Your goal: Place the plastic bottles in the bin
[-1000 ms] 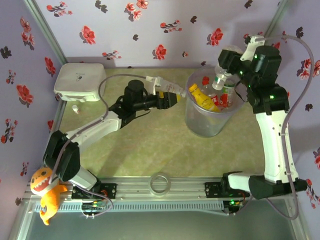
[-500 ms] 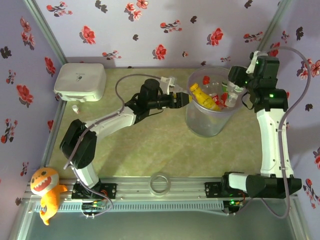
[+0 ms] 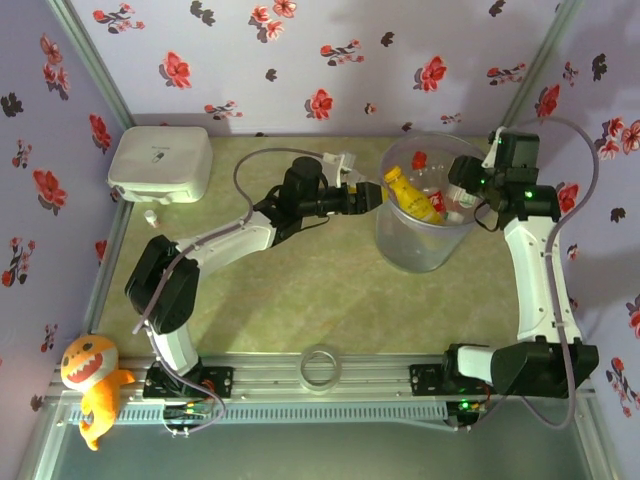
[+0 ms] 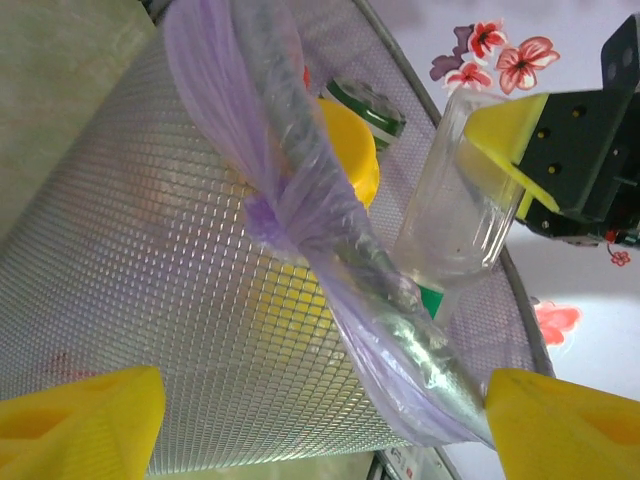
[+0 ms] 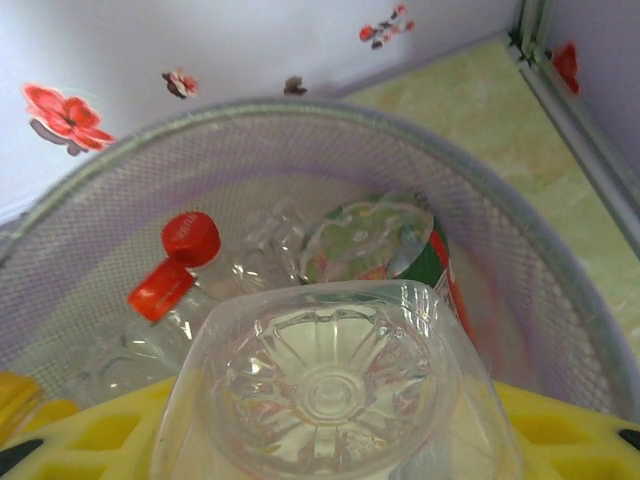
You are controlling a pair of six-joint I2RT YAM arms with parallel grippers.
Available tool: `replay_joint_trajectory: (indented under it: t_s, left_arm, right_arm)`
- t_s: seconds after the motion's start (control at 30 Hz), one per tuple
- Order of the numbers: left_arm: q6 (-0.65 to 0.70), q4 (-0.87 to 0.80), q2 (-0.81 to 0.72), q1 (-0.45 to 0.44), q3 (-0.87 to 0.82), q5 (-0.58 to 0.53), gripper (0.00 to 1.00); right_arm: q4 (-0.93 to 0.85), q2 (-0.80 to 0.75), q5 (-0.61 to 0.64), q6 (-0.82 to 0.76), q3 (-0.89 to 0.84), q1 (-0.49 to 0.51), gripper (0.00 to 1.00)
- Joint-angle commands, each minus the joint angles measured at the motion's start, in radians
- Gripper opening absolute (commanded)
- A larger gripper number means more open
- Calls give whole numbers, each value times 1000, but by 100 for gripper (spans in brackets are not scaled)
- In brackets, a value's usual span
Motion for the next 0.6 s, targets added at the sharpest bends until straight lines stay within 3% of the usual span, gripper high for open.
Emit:
replay_joint_trajectory:
  t_s: [0.0,0.2,0.43,0.57]
  left_arm:
    - [33,-8,-12,-6,23,-32,85]
    - [75,-117,42,-6,127,-71,85]
    - [107,-186,100,-6,197,-95,84]
    - [114,-196,112,-7,205,-94,83]
  right_arm:
    - [-54,-24,-3,23,-44,-7,27]
    - [-92,10,5,7,-34,-7,34]
    - [-181,19,94,-55,132,-7,74]
    - [-234,49,132,-102,284,-7,82]
